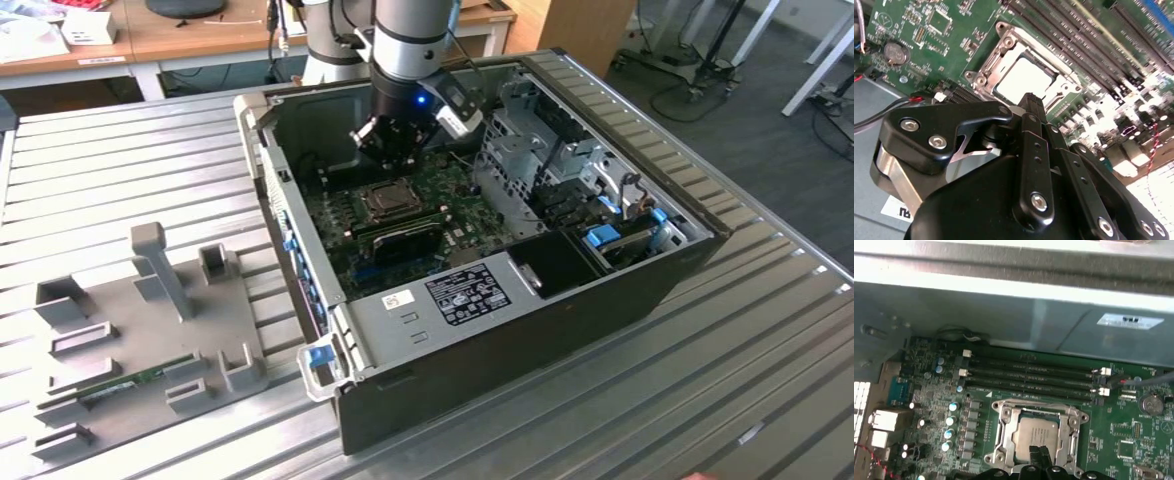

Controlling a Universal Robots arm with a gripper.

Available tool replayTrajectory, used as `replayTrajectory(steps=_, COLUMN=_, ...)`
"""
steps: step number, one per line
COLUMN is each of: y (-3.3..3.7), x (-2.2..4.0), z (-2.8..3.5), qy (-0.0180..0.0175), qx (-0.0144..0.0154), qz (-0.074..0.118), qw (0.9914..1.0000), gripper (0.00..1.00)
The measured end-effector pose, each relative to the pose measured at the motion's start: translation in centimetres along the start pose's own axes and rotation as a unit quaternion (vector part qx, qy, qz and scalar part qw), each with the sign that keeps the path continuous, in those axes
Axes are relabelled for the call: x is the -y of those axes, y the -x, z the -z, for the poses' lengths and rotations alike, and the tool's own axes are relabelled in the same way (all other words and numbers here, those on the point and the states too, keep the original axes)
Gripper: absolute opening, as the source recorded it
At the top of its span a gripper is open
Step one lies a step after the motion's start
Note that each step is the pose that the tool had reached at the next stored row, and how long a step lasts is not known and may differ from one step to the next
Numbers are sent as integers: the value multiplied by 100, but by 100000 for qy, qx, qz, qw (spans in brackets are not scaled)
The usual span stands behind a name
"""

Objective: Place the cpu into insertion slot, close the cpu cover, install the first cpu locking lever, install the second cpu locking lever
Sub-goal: 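Install the second cpu locking lever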

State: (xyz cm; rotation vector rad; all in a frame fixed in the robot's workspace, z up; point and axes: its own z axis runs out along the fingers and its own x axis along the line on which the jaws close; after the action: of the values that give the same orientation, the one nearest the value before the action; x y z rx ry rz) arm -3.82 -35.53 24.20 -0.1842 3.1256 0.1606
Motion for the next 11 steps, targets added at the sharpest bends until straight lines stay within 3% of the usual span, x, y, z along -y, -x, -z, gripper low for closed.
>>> replayTrajectory(steps=11, y=-15, x=131, z=13, qy=-1101, qx=-713, qz=-292, qw=99991, gripper=11)
